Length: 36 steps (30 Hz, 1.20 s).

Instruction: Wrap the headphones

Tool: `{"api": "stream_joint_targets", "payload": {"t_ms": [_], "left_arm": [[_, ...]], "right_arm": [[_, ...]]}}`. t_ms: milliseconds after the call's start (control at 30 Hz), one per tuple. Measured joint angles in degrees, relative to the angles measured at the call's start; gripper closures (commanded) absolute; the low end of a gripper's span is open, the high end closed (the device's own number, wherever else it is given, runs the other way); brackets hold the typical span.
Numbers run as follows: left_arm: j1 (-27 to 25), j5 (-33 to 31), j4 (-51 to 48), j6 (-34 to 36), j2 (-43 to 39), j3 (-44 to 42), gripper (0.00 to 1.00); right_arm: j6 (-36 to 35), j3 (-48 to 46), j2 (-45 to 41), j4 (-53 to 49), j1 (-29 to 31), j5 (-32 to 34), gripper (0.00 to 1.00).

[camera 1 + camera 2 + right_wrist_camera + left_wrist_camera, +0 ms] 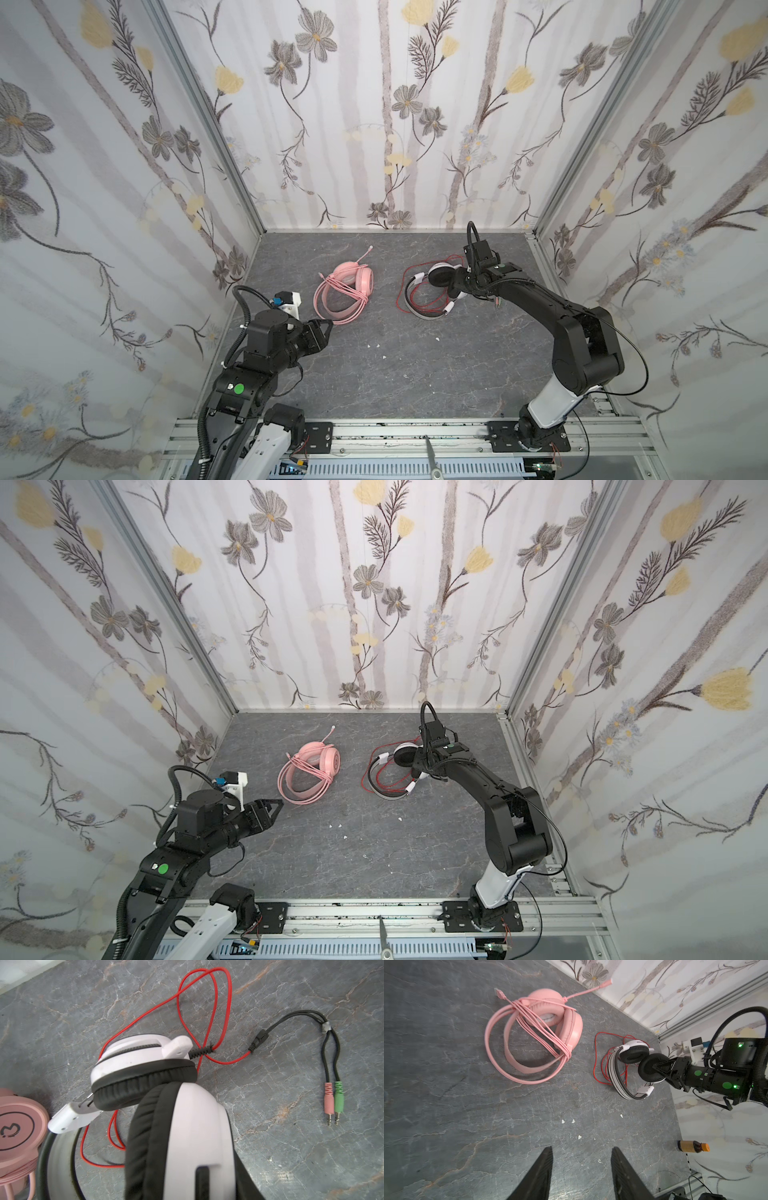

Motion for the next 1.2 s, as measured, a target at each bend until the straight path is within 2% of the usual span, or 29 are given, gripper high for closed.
{"api": "stream_joint_targets", "payload": {"t_ms": [167, 233, 300, 500, 700, 1000, 1200], "left_arm": [[-17.07, -8.28, 6.12, -3.78, 13.31, 2.03, 0.37], [-21.77, -11.37, 8.90, -5.03, 21.00, 5.99, 0.36], [-24.11, -13.07, 11.17, -7.02, 27.80, 10.03, 0.35], [-26.25, -15.47, 13.73, -14.16, 45.79, 22.97, 0.33], [-27.26, -13.22, 13.38, -18.97, 57.68, 31.87, 0.34], [-29.55, -11.23, 11.76, -22.67, 65.09, 37.68, 0.36], [-30.23, -11.89, 9.99, -25.62, 67.06, 38.01, 0.43]], "right_arm": [[0.52, -2.78, -4.90, 0.52, 0.00, -1.27, 0.67], [0.94, -3.85, -6.71, 0.81, 0.09, -1.42, 0.67], [1.53, -5.03, -8.70, 1.03, 0.15, -1.62, 0.67], [3.17, -6.99, -12.79, 1.29, 0.55, -1.81, 0.67], [3.69, -7.45, -15.98, 2.03, 0.59, -1.86, 0.67], [4.09, -7.54, -17.16, 2.67, 0.63, -1.81, 0.67], [5.16, -7.56, -17.64, 3.02, 0.63, -2.73, 0.67]]}}
